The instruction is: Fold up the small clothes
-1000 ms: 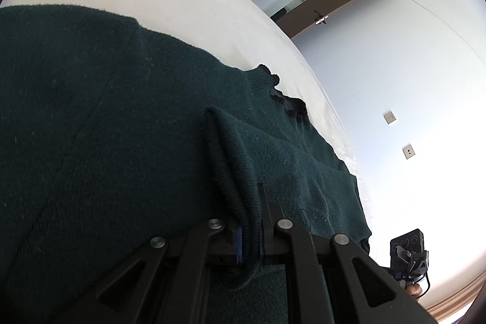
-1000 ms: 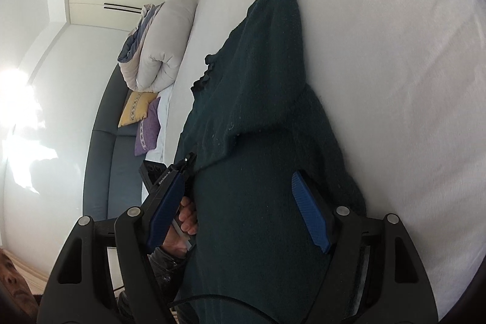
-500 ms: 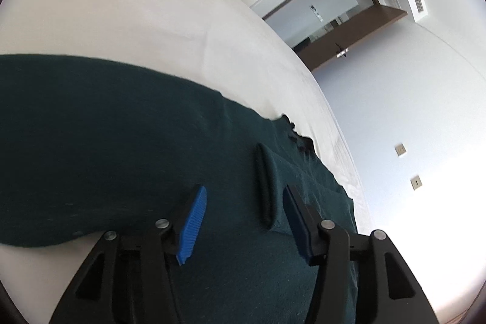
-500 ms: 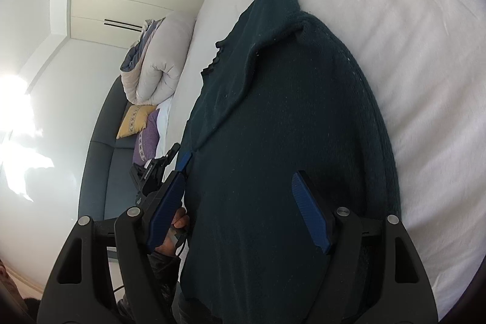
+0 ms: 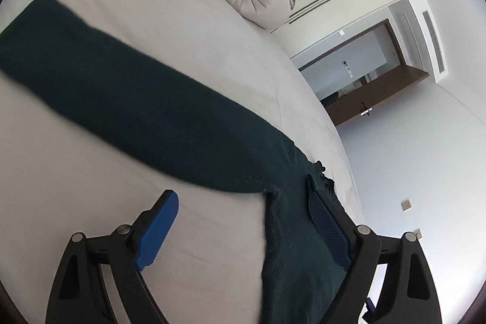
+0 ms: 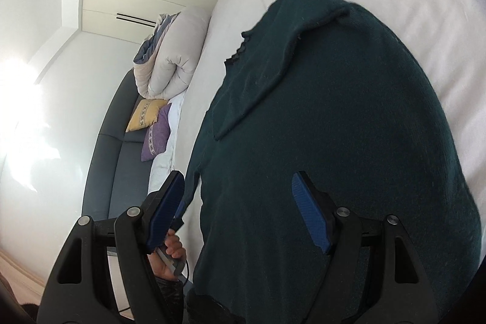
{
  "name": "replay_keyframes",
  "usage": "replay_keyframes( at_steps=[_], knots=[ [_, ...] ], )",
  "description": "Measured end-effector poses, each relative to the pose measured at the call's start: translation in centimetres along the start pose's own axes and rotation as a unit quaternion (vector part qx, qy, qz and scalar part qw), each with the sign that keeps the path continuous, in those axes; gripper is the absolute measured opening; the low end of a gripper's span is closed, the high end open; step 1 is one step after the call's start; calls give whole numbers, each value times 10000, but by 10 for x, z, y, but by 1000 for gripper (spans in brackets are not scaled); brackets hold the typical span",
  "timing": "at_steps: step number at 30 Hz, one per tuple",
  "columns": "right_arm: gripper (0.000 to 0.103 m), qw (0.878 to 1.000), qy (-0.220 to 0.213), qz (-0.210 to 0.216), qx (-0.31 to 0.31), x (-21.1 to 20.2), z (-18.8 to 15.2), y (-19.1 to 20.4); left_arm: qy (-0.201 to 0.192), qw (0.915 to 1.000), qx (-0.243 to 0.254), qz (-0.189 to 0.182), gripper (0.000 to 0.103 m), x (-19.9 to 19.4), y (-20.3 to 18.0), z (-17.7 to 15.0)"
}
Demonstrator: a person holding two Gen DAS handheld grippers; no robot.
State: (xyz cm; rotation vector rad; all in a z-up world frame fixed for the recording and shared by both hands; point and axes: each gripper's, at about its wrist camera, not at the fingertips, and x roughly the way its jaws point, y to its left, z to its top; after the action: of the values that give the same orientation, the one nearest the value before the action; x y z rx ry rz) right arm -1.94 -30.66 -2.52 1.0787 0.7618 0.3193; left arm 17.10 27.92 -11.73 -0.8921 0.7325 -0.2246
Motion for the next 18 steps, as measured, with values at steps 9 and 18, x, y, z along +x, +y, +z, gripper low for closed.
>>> replay_keyframes(
  at_steps=[9,18],
  knots=[
    [74,9987,-347,204,328,60,106,-4,-331,9985,339,-290,90,-11,-5,-13],
    [72,9986,-64,-267,446,84,110,-25,-608,9978,-96,254,93,-30,18,3]
  ],
)
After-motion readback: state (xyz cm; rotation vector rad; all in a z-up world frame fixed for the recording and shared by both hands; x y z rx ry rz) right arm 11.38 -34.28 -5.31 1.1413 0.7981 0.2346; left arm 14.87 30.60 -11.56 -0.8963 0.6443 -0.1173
